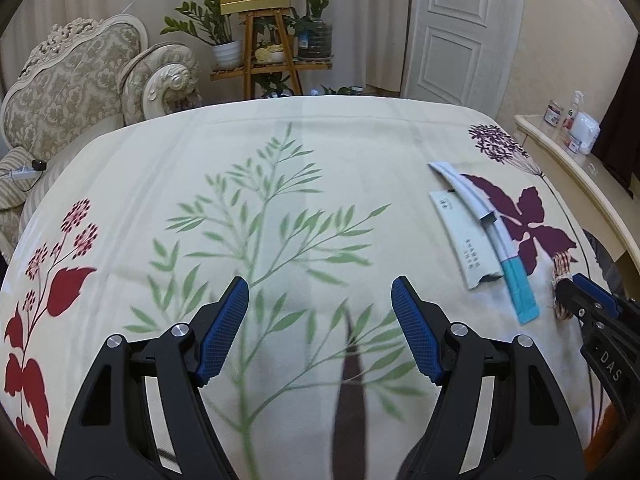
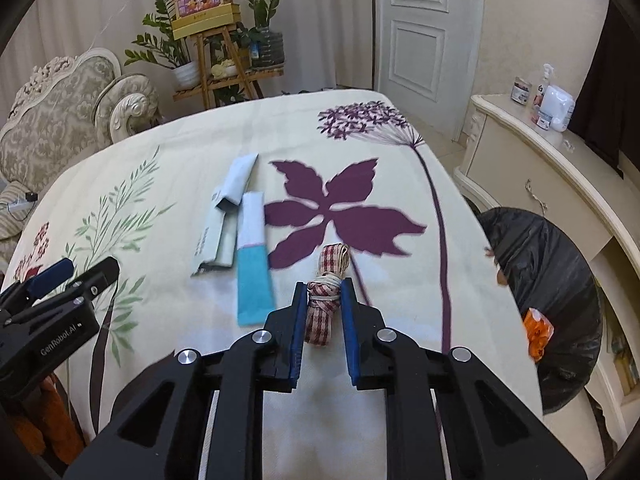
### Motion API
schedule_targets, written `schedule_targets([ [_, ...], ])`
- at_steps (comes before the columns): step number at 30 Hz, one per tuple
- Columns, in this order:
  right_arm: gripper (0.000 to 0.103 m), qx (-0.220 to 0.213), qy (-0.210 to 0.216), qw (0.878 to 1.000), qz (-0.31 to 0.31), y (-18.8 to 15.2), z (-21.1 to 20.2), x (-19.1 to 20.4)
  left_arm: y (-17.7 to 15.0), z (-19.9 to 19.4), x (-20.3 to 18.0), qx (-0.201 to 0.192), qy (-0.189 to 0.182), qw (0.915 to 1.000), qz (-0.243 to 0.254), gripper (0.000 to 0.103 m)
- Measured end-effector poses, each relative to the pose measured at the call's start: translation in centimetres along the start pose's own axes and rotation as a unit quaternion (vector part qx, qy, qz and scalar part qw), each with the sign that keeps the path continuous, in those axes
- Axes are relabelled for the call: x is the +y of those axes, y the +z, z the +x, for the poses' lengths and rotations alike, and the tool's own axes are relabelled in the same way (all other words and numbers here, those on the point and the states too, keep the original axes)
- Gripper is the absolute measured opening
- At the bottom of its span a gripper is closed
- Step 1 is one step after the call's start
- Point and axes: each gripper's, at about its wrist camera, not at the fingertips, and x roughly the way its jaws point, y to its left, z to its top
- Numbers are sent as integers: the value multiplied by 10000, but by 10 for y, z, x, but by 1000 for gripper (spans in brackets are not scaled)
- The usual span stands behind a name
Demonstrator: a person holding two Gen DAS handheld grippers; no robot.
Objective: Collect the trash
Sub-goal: 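Grasp the red-white checkered cloth bundle with the right tool, then move the open left tool toward the white packet while the right tool holds the cloth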
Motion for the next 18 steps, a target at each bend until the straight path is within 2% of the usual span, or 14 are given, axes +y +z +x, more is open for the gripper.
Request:
schedule_targets([
  [9, 18, -121, 62, 9999, 107, 22, 13, -21, 24, 17, -36, 18, -216, 9996, 193, 72],
  [18, 18, -119, 133, 9995, 274, 24, 19, -38, 31, 33, -70, 149, -420, 9981, 436, 72],
])
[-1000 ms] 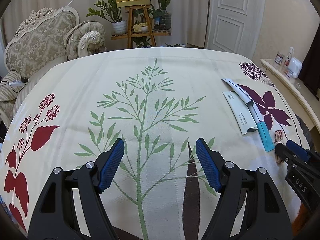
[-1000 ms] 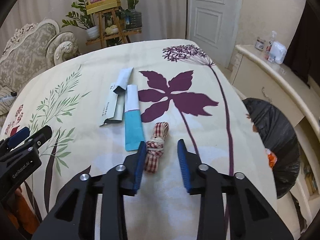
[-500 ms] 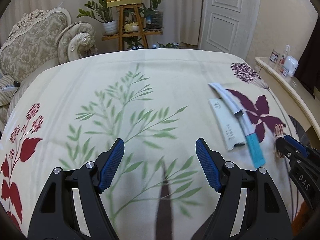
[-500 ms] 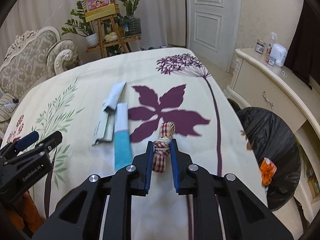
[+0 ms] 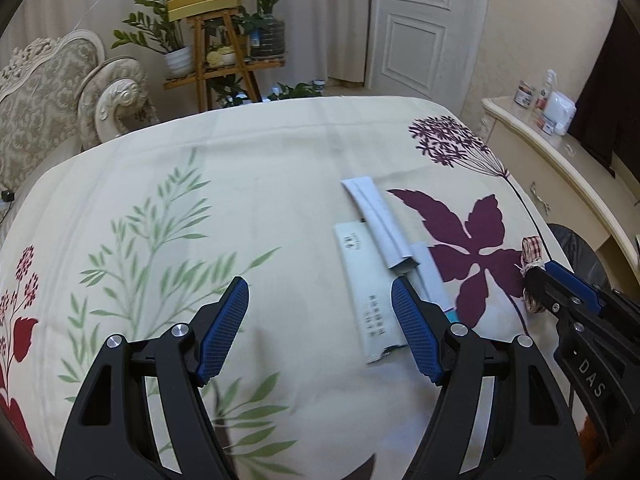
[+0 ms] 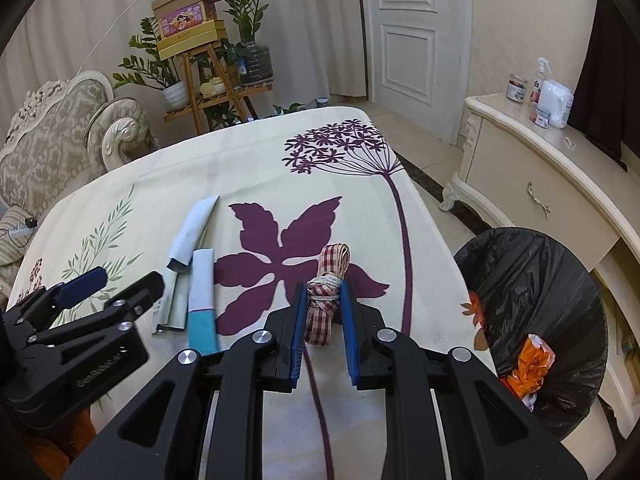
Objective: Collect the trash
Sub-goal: 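Move the open left tool toward the white packet while the right tool holds the cloth, then close the left tool on the white printed packet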
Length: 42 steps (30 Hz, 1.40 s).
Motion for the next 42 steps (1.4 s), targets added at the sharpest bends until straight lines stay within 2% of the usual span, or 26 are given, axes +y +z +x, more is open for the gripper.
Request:
schedule_targets([
  [6, 18, 21, 33, 10000, 61, -1, 1, -4, 2, 11, -10, 141, -8, 9998, 149, 72],
  [16, 18, 54, 121, 9999, 41, -4, 3, 0, -5, 7, 14, 216, 100, 9997, 23, 72],
  [24, 18, 83, 120, 9999, 34, -5, 4, 2, -1, 14, 10, 270, 43, 9996, 54, 72],
  [28, 18, 102, 119, 9999, 8, -7, 3, 3, -2, 13, 11, 252, -70, 9996, 66, 57],
  [30, 18, 104, 123, 9999, 10, -8, 3, 3, -3, 11, 9, 210, -113, 9996, 139, 41],
  [32, 18, 110, 119, 9999, 8, -8, 3, 3, -4, 9, 7, 168, -219, 9994, 219, 32],
  [36, 18, 116, 107, 9999, -2, -11, 1, 4, -8, 6, 6, 108, -282, 9992, 278, 27],
  [42, 18, 116, 93, 9999, -20, -20, -6, 7, -14, -3, 11, 1, -296, 9993, 209, 25],
])
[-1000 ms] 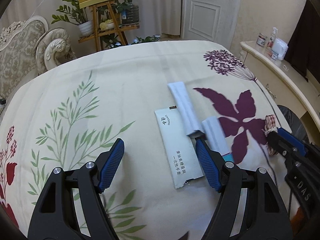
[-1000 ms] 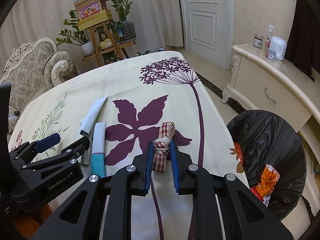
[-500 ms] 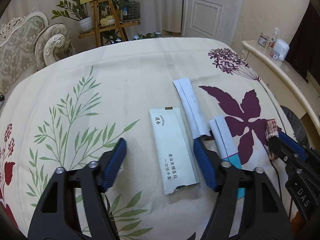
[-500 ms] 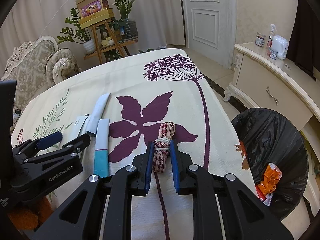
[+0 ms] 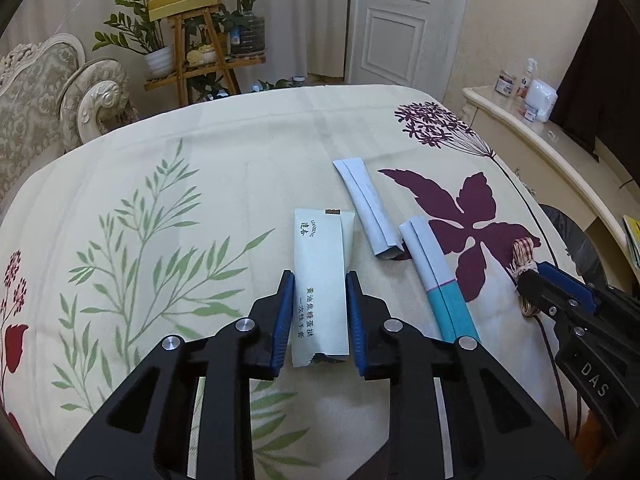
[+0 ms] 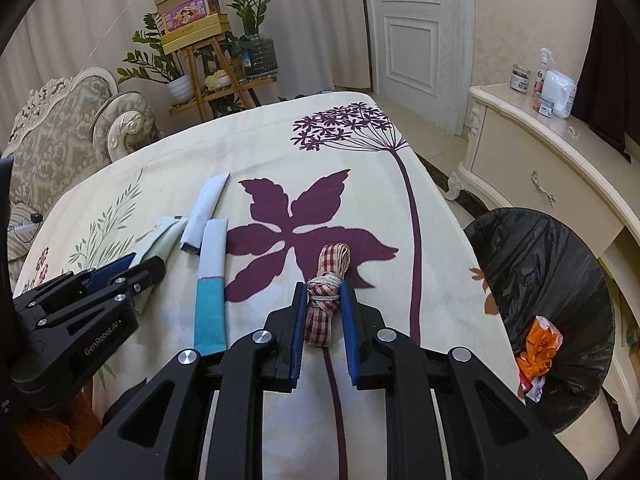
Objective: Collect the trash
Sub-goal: 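Close the left tool on the white printed packet, then carry the packet and cloth over the bin and open both tools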
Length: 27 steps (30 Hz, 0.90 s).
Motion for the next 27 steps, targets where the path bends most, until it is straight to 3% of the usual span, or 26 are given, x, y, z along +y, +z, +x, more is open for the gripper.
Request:
schedule_targets([
  [11, 18, -115, -60, 9999, 3, -14, -24, 0, -18, -34, 5, -272, 50, 9996, -100, 24],
  [19, 18, -335, -211, 9992, 35, -20, -50, -11, -21, -61, -15, -583, -56, 9983, -23, 24],
  [27, 18, -461, -312, 9983, 166, -28, -67, -28, -25, -69, -24, -600, -154, 9981, 67, 24],
])
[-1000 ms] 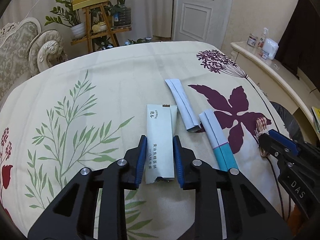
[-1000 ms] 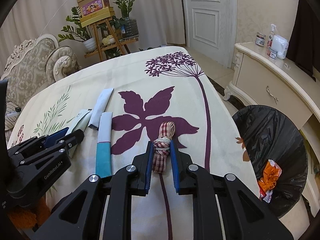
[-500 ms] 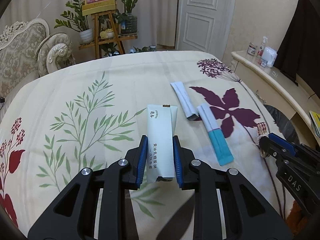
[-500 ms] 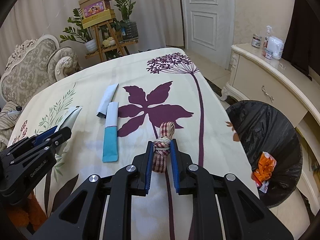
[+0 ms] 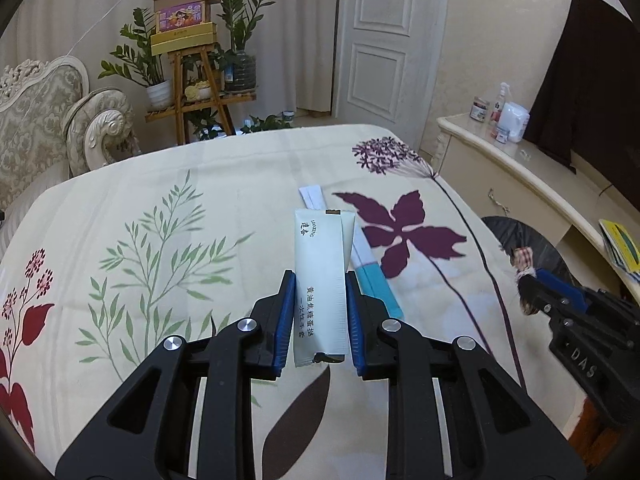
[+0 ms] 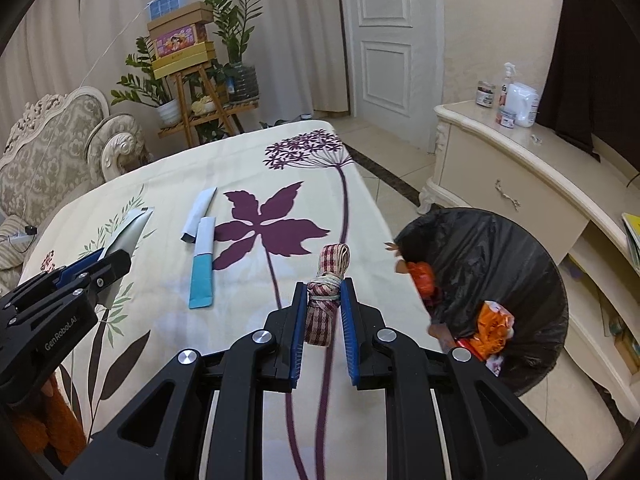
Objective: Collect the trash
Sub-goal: 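Carry the packet and cloth over the bin and open both tools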
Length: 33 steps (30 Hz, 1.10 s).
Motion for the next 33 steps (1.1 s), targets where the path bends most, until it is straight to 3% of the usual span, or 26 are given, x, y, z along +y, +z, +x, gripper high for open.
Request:
schedule_targets([
  [8, 18, 129, 38, 9999, 54, -12, 4, -3, -23, 14, 7, 451, 65, 9990, -2, 26],
  [10, 18, 135, 34, 9999, 55, -13, 5, -2, -25, 19, 9, 568, 70, 9984, -13, 34],
  [15, 18, 146, 46, 9999, 52, -14, 6, -3, -27, 30, 14, 747, 66, 9971, -122, 45],
  [17, 18, 160, 51, 9999, 41, -14, 7, -2, -28, 34, 16, 836, 17, 9964, -160, 44],
  [19, 18, 179, 62, 9998, 42, -13, 10, -2, -28, 33, 14, 803, -26, 9967, -77, 33],
  [24, 18, 193, 82, 9998, 43, -12, 12, -2, -29, 29, 7, 640, -79, 9979, 73, 25],
  [33, 18, 7, -51, 9999, 152, 4, 8, -18, 1, 15, -15, 190, -283, 9994, -11, 24],
])
